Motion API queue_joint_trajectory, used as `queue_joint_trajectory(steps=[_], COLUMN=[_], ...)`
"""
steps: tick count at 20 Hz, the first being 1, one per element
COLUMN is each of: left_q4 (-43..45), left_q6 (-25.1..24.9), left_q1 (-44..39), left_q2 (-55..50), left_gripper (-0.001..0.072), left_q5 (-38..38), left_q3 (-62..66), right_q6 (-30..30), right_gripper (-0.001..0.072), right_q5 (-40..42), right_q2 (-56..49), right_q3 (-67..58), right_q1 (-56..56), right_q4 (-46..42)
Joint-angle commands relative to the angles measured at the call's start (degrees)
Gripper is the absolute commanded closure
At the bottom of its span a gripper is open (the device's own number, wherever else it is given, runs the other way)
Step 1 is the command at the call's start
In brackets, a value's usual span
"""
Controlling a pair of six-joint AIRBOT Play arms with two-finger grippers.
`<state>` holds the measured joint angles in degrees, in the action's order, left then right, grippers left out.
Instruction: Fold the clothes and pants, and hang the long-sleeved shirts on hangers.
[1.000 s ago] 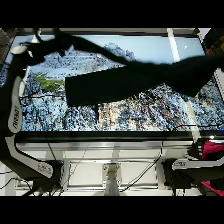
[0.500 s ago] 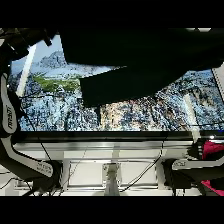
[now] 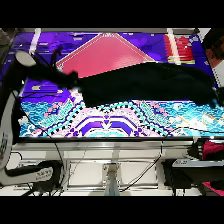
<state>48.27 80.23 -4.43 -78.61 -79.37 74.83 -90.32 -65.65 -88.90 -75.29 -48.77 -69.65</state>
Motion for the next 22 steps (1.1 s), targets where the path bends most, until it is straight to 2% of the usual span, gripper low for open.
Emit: queue_joint_trajectory(steps=[1, 2, 3, 4, 6, 8, 10, 12, 15, 17, 19, 22], left_q4=[5.6, 5.7, 5.7, 5.8, 8.1, 15.6, 27.1, 34.8, 36.4, 37.2, 41.6, 43.9], left_q6=[0.3, 0.3, 0.3, -0.9, -4.6, -4.6, -3.3, -0.7, -0.8, -3.4, -2.9, 2.0], left_q1=[-2.7, -2.7, -2.7, -2.7, -2.7, -2.6, -2.4, -1.2, 1.4, 1.7, 1.8, 3.3], left_q2=[8.7, 10.2, 11.0, 11.3, 11.3, 11.2, 11.2, 11.2, 11.2, 11.2, 11.2, 11.2], left_gripper=[0.07, 0.07, 0.07, 0.07, 0.0699, 0.0699, 0.0699, 0.07, 0.0699, 0.07, 0.07, 0.0699], left_q5=[1.6, 3.7, 5.4, 6.9, 9.2, 12.0, 14.5, 16.1, 16.9, 17.3, 18.9, 18.8], left_q3=[-18.6, -23.5, -27.3, -30.4, -34.2, -35.3, -35.2, -35.2, -35.2, -35.2, -35.1, -34.3], right_q6=[-1.3, -3.4, -4.4, -4.3, -3.8, -3.1, -3.1, -2.9, -1.5, -1.5, -1.2, 0.0], right_gripper=[0.064, 0.0459, 0.0207, 0.0081, 0.0081, 0.0099, 0.0169, 0.0169, 0.0164, 0.0159, 0.0159, 0.0162], right_q5=[-2.3, -1.9, -1.9, -2.6, -4.0, -5.5, -7.9, -11.9, -23.3, -29.9, -31.6, -30.1], right_q2=[0.0, 0.0, 0.0, 0.0, 0.0, 0.0, -0.2, -1.6, -7.0, -10.4, -11.9, -12.0], right_q3=[4.9, 4.0, 2.2, -0.4, -6.9, -13.4, -18.0, -19.4, -19.4, -19.3, -18.3, -17.0], right_q1=[-4.5, -5.2, -5.7, -5.9, -6.0, -5.9, -6.0, -6.2, -6.6, -6.4, -5.9, -5.9], right_q4=[-3.8, -3.7, -3.7, -3.7, -3.7, -3.7, -3.7, -2.4, 3.6, 5.6, 7.0, 6.1])
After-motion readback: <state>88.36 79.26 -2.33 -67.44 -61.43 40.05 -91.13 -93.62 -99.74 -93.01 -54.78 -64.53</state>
